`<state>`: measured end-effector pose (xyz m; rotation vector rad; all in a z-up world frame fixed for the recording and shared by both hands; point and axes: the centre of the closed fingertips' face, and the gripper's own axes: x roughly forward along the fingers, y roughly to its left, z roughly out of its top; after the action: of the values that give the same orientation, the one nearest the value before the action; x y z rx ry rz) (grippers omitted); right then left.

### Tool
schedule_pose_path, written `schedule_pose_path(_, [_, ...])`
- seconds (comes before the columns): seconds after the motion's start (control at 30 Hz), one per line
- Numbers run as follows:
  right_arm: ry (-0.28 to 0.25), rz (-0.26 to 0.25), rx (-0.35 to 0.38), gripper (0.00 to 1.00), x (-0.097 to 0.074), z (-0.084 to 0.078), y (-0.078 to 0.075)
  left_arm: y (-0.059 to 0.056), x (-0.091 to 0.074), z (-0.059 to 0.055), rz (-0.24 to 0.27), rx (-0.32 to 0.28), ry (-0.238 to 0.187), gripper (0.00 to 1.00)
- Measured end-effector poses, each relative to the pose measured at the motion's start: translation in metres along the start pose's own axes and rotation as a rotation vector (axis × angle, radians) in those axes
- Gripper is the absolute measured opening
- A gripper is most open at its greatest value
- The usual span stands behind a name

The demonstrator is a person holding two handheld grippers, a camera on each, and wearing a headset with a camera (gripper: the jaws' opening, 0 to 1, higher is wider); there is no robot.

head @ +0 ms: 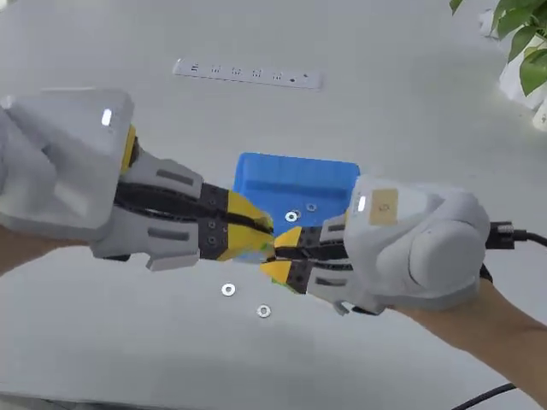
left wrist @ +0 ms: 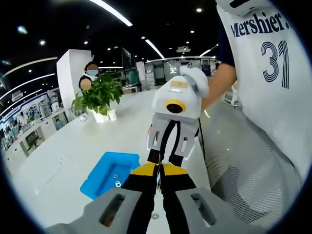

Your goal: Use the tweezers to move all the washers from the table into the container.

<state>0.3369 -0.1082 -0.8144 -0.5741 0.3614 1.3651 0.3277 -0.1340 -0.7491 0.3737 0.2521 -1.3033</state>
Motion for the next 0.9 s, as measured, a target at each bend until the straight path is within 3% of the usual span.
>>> schedule_pose_path(0.17, [0.03,0.019,0.017,0.09,0.012,-0.02,0.021,-0.018,0.005,-0.023,-0.006,-0.049,0.026,0.06])
schedule_pose_path(0.33, [0.041,0.012,0.039,0.09,0.019,-0.028,0.024,-0.02,0.006,-0.035,0.005,-0.073,0.045,0.06])
schedule_pose_path(0.9, [0.041,0.02,0.079,0.11,0.024,-0.031,0.023,-0.017,0.01,-0.038,-0.012,-0.058,0.083,0.06])
